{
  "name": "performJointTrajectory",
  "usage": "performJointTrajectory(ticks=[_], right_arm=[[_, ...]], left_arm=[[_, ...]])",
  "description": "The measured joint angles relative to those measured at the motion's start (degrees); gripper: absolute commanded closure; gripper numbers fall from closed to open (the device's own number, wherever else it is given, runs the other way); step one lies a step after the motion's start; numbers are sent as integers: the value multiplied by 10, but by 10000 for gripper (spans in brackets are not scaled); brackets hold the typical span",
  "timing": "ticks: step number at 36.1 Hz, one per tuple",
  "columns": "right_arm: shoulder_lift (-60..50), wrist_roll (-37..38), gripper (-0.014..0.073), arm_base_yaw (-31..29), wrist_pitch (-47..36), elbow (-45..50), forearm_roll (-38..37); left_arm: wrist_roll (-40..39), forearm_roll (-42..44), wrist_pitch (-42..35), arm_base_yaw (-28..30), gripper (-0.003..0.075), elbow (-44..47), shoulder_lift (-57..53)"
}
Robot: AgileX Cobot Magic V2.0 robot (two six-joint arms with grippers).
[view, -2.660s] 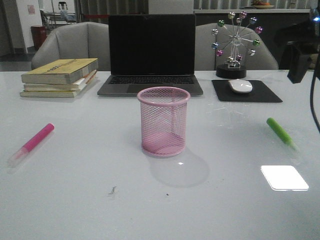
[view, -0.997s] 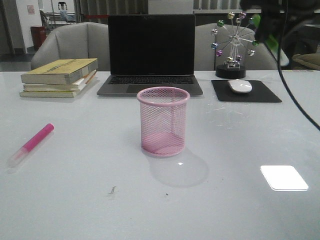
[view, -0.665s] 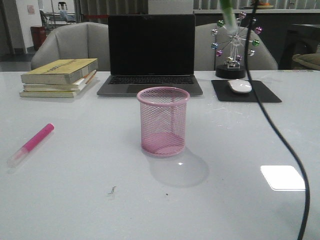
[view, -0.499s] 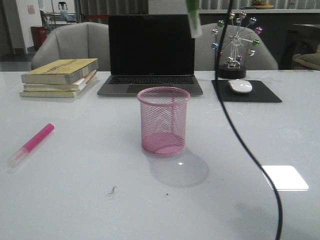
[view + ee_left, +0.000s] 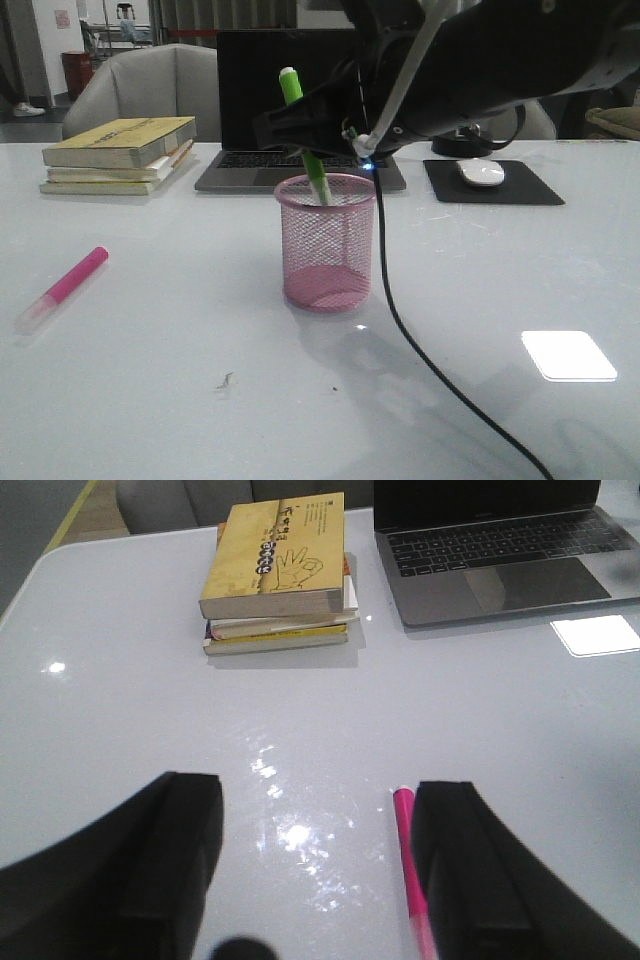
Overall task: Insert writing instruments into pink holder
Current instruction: 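Lower the green highlighter into the pink holder and open the right gripper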
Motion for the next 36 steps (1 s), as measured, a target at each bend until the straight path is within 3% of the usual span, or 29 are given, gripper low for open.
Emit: performJointTrajectory(ticks=[2, 5, 10, 12, 20, 26, 36], right_arm=[[1, 0, 520, 0, -3, 0, 0], [1, 0, 426, 0, -5, 0, 0], [1, 0, 169, 0, 6, 0, 0], [1, 0, 113, 0, 14, 0, 0], [-14, 0, 129, 0, 34, 0, 3], [-85, 0, 141, -7, 98, 0, 5], [-271, 0, 141, -99, 378, 0, 7]], left_arm=[[0, 0, 0, 0, 264, 0, 0], [0, 0, 0, 0, 264, 0, 0], [0, 0, 0, 0, 264, 0, 0], [0, 0, 0, 0, 264, 0, 0], [0, 3, 1, 0, 264, 0, 0], [0, 11, 1, 0, 264, 0, 0], [0, 12, -8, 0, 264, 0, 0]])
